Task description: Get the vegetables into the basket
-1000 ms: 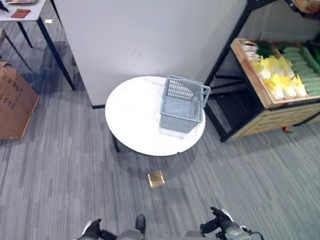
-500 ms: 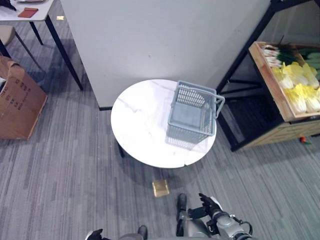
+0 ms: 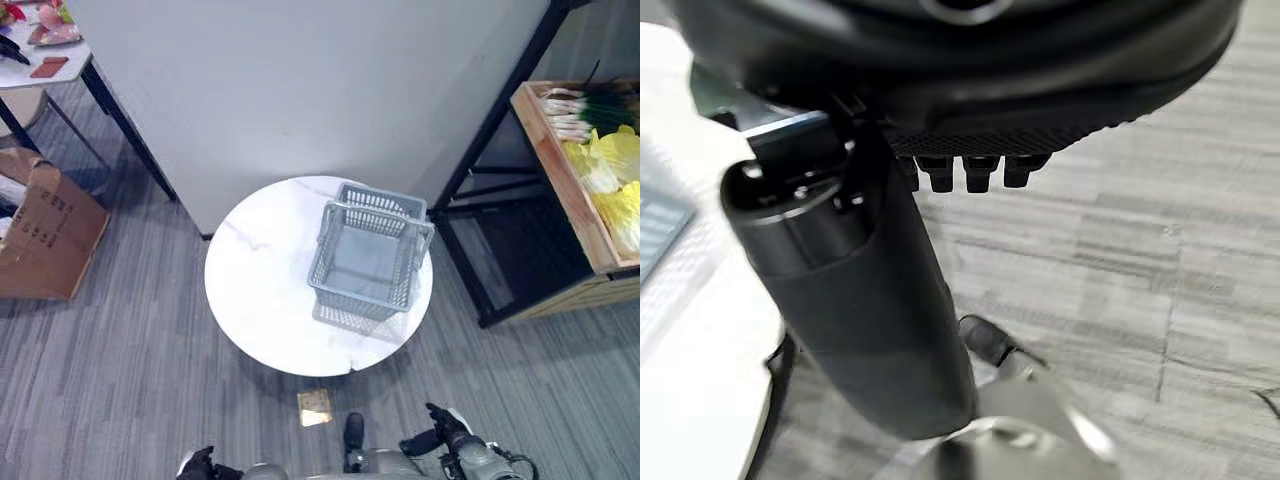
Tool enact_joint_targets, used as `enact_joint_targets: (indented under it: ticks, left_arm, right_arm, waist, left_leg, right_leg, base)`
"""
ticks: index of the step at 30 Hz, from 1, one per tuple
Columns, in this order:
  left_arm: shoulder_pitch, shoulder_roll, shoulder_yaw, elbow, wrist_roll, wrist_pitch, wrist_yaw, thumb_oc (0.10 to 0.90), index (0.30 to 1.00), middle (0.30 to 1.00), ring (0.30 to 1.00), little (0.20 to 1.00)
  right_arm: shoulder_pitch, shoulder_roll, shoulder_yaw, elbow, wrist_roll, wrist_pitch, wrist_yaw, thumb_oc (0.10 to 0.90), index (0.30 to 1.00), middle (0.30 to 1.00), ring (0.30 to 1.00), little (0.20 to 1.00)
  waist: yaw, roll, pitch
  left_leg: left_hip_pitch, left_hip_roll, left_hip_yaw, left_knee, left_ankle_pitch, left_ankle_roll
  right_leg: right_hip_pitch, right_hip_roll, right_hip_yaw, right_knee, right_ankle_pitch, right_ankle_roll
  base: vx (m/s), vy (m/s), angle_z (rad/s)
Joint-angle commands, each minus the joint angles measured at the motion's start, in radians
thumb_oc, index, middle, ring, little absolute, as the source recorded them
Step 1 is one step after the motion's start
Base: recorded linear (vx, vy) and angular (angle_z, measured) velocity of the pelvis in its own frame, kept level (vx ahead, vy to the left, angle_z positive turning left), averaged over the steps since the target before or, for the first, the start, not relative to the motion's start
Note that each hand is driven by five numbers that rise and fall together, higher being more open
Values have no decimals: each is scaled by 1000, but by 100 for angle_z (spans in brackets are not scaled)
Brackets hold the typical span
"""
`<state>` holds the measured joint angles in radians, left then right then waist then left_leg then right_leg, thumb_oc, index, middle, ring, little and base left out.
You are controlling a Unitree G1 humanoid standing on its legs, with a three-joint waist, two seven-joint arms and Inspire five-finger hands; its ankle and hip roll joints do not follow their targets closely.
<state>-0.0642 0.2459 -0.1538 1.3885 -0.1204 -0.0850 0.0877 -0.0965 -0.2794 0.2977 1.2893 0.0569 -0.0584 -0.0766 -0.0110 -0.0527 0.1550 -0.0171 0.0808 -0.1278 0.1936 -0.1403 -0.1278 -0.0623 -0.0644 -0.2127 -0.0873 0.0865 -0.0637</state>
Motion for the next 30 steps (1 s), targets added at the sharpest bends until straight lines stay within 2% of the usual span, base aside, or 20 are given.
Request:
enact_joint_targets:
  ticks: [1, 4, 8, 10, 15, 19, 22, 23, 24, 25, 28, 30]
  left_arm:
    - [12, -46, -68, 8, 7, -8, 9, 900, 1000, 1000, 1000, 1000]
    - [12, -44, -72, 8, 9, -8, 6, 900, 1000, 1000, 1000, 1000]
    - [17, -36, -81, 13, 35, -6, 3, 900, 1000, 1000, 1000, 1000]
    - [14, -25, -76, 8, 33, -5, 3, 900, 1000, 1000, 1000, 1000]
    - [19, -16, -63, 16, 27, -1, 8, 900, 1000, 1000, 1000, 1000]
    - [35, -16, -35, 33, 14, 2, 22, 900, 1000, 1000, 1000, 1000]
    - [51, -12, -21, 32, 9, 0, 33, 900, 1000, 1000, 1000, 1000]
    - [57, -4, -22, 22, 7, -3, 46, 900, 1000, 1000, 1000, 1000]
    - [56, -4, -22, 22, 7, -3, 46, 900, 1000, 1000, 1000, 1000]
    - [61, 0, -32, -1, 3, -9, 49, 900, 1000, 1000, 1000, 1000]
    - [59, -3, -44, -18, 3, -17, 48, 900, 1000, 1000, 1000, 1000]
    - [55, -3, -36, -18, -3, -20, 55, 900, 1000, 1000, 1000, 1000]
  right_arm:
    - [0, -15, -24, 16, 26, -12, -28, 900, 1000, 1000, 1000, 1000]
    - [-1, -12, -21, 16, 7, -8, -22, 900, 1000, 1000, 1000, 1000]
    - [-1, 4, -23, 23, -7, 1, -18, 900, 1000, 1000, 1000, 1000]
    - [-7, 18, -22, 15, 2, 4, -19, 900, 1000, 1000, 1000, 1000]
    - [-5, 31, -45, 29, 30, 7, -27, 900, 1000, 1000, 1000, 1000]
    - [4, 17, -137, 70, 102, 3, -76, 900, 1000, 1000, 1000, 1000]
    - [-9, -39, -194, 112, 93, 13, -115, 900, 1000, 1000, 1000, 1000]
    - [-46, -120, -234, 134, 61, 23, -161, 900, 1000, 1000, 1000, 1000]
    - [-46, -120, -234, 134, 61, 23, -161, 900, 1000, 1000, 1000, 1000]
    - [-85, -202, -243, 136, -1, 35, -207, 900, 1000, 1000, 1000, 1000]
    - [-149, -322, -215, 47, -120, 32, -275, 900, 1000, 1000, 1000, 1000]
    - [-179, -392, -211, -92, -182, 30, -329, 900, 1000, 1000, 1000, 1000]
  waist:
    - [14, 17, 6]
    - [13, 22, 5]
    - [11, 9, -1]
    - [17, -7, 2]
    - [19, -20, -1]
    - [12, -28, -20]
    - [11, -33, -29]
    - [15, -37, -29]
    - [15, -37, -28]
    - [19, -39, -27]
    - [22, -43, -23]
    - [22, -46, -22]
  left_leg:
    - [-95, 12, 32, -183, 163, 40]
    - [-88, -14, 45, -169, 149, 56]
    - [-44, -42, 84, -200, 127, 90]
    - [-32, -60, 110, -198, 113, 109]
    - [-11, -70, 124, -207, 105, 121]
    - [24, -67, 138, -236, 104, 121]
    - [41, -61, 139, -253, 104, 117]
    - [45, -56, 138, -265, 110, 112]
    - [46, -55, 138, -266, 110, 112]
    - [46, -51, 137, -272, 115, 107]
    - [44, -44, 134, -279, 121, 102]
    - [39, -40, 133, -281, 124, 97]
  right_leg:
    - [-23, -98, 74, 78, -2, 189]
    - [-23, -117, 101, 100, -3, 195]
    - [-30, -151, 137, 101, 35, 220]
    - [-37, -174, 144, 88, 72, 239]
    - [-30, -188, 150, 71, 104, 253]
    - [-14, -185, 156, 55, 110, 259]
    - [-3, -183, 149, 40, 106, 262]
    - [-2, -183, 144, 31, 106, 265]
    - [-1, -182, 144, 31, 106, 265]
    - [1, -181, 139, 23, 107, 267]
    - [-1, -179, 134, 15, 110, 269]
    - [-5, -178, 132, 11, 110, 270]
  base:
    - [178, 268, 46]
    - [68, 199, -39]
    - [59, 240, -87]
    - [6, 215, -19]
    - [19, 72, -4]
    - [46, 17, -14]
    - [24, -25, -11]
    - [0, 0, 0]
    - [-25, -39, -5]
    - [-31, -24, -5]
    - [-30, -28, -5]
    - [-10, -23, -2]
